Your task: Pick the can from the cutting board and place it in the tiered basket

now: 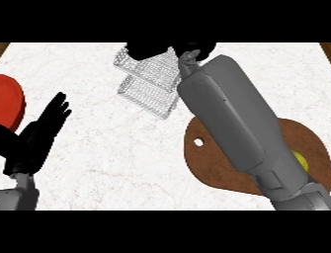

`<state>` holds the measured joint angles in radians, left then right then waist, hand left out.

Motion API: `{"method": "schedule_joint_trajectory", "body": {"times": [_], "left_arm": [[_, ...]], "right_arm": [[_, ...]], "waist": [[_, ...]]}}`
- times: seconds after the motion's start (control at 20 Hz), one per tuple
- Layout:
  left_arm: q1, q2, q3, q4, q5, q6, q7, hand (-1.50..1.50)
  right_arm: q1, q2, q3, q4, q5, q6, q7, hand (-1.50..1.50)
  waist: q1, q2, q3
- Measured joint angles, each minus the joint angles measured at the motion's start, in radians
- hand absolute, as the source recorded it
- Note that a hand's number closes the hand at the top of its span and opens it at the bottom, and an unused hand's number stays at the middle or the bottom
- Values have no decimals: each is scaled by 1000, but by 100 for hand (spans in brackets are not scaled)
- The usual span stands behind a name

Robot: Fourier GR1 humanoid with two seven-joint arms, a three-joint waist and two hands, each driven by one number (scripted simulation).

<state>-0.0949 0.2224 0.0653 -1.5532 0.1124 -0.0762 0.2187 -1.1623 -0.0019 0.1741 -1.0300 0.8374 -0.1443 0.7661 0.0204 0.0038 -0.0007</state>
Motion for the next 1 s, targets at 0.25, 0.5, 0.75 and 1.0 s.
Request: {"method": "schedule_joint_trajectory", "body": {"times": [0.25,0.5,0.75,1.0], "left_arm": [[9,-11,-4,-17,-5,-1,7,0],[23,-6,3,-25,-1,-17,6,0],[5,-12,3,-12,-12,-12,2,0],[-15,-13,2,-2,-14,-18,10,0]], "right_arm": [[-55,1,-1,148,-17,-68,-50,150],[-88,2,33,294,-28,-176,-88,150],[-126,2,21,420,-13,-309,-151,150],[-153,2,-11,498,-56,-450,-226,-150]], "waist": [[2,0,0],[10,2,0],[13,5,0],[25,5,0]]}}
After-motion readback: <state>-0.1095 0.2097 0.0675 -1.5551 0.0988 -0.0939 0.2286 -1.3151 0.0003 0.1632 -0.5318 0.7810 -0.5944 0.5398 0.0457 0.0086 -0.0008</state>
